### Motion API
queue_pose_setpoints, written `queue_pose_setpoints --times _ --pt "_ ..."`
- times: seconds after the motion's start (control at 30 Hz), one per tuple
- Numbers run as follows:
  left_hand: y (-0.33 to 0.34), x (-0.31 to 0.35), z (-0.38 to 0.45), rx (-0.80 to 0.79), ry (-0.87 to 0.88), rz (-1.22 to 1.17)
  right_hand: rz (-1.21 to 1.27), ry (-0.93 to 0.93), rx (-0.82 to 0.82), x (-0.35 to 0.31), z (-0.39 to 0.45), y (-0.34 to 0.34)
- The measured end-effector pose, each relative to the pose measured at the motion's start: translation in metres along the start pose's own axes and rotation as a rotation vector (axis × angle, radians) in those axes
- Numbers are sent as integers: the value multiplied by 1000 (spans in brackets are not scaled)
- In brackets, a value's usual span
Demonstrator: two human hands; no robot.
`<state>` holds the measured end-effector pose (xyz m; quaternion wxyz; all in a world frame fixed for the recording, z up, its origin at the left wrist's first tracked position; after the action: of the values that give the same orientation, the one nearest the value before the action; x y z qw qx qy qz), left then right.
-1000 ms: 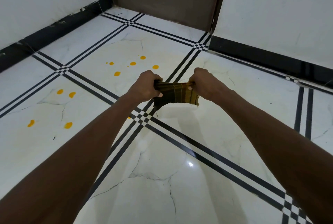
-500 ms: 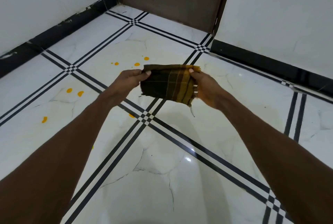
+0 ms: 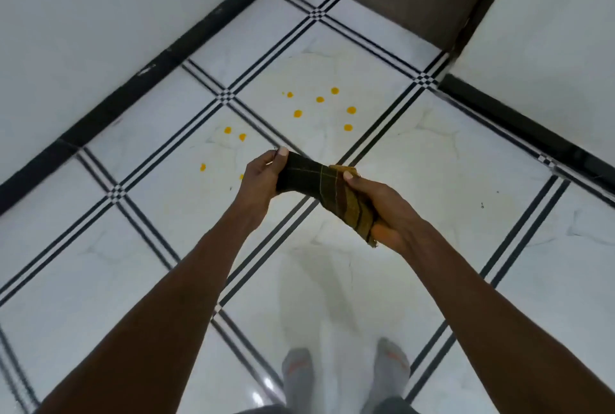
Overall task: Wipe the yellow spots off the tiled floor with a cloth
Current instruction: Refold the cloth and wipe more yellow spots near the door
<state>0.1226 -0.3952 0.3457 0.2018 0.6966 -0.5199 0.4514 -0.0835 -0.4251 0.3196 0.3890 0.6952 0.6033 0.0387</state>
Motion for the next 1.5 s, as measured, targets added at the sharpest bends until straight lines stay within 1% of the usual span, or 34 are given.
queue_pose_setpoints --times 0.07,0.17,0.27,0.4,0.53,0.67,0.83,0.93,1.03,1.07,1.17,1.23,1.27,1.33,1.37,1.43,1.5 --pt "-38 12 -35 33 -11 -4 32 20 13 18 -29 40" --pt "-88 20 -69 24 -20 12 30 14 -10 46 -51 94" --pt "-141 13 -87 3 -33 42 -4 18 57 84 -54 133" --pt "-202 -10 -91 -60 -37 71 -63 -14 98 134 -43 171" --pt "-249 -35 -80 -103 -56 105 -70 -120 200 160 -37 191" --pt "-271 -61 -47 -155 -95 149 -76 -207 263 172 -15 203" --pt "-281 -121 19 -196 -190 252 -43 -249 376 197 49 184" --pt "-289 -164 66 -202 -208 314 -86 -287 434 214 98 163" --pt "-298 -206 111 -190 -165 368 -324 -398 475 210 148 140" --pt "-301 -227 132 -190 -164 399 -436 -444 507 210 168 129" --pt "-307 -262 173 -173 -139 486 -805 -555 583 191 195 116" --pt "-307 -294 213 -167 -92 549 -999 -619 606 196 227 105" --pt "-307 -308 231 -164 -63 582 -1095 -622 618 207 243 103" --pt "-304 -334 262 -155 1 626 -1239 -592 589 251 287 100" --pt "-302 -345 277 -149 46 657 -1276 -541 558 281 311 97" --pt "-302 -363 298 -117 132 723 -1356 -364 474 347 351 92" --pt "-303 -377 315 -103 233 815 -1416 -225 483 393 372 82"
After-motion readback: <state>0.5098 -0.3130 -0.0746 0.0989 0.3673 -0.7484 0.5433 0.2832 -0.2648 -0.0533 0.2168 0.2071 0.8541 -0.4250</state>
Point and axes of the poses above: each hand's wrist, its own z-axis towards the middle knuckle, its own y-axis out of the palm, x = y × z, the point moved 10 cm from there along z, towards the middle knuckle, and after that the axes turned 11 degrees about z, right-handed, at the moved point
